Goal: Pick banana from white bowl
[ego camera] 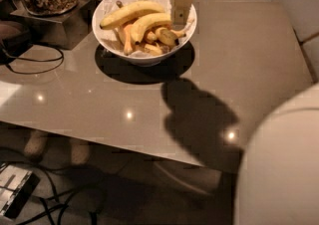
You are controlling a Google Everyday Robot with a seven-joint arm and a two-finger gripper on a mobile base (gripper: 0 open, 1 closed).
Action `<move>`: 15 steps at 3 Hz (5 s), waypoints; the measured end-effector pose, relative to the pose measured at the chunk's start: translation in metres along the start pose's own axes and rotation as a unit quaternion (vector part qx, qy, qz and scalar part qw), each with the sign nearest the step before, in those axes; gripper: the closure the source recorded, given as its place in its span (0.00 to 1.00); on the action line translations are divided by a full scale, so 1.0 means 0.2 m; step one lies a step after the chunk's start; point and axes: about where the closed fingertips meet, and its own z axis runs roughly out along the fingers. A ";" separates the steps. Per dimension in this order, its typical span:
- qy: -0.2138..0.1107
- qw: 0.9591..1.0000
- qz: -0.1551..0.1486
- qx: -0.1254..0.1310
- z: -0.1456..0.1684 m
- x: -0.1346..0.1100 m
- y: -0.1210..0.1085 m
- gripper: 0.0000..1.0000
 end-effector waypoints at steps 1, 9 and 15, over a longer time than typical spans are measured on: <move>-0.007 1.000 -0.003 -0.002 0.05 -0.04 -0.09 0.03; -0.026 0.999 -0.016 -0.040 0.40 -0.15 -0.27 0.44; -0.022 0.997 -0.037 -0.064 0.51 -0.16 -0.26 0.45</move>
Offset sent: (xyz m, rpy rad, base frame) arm 0.0242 0.0082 -0.0089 -0.0299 0.1299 0.0211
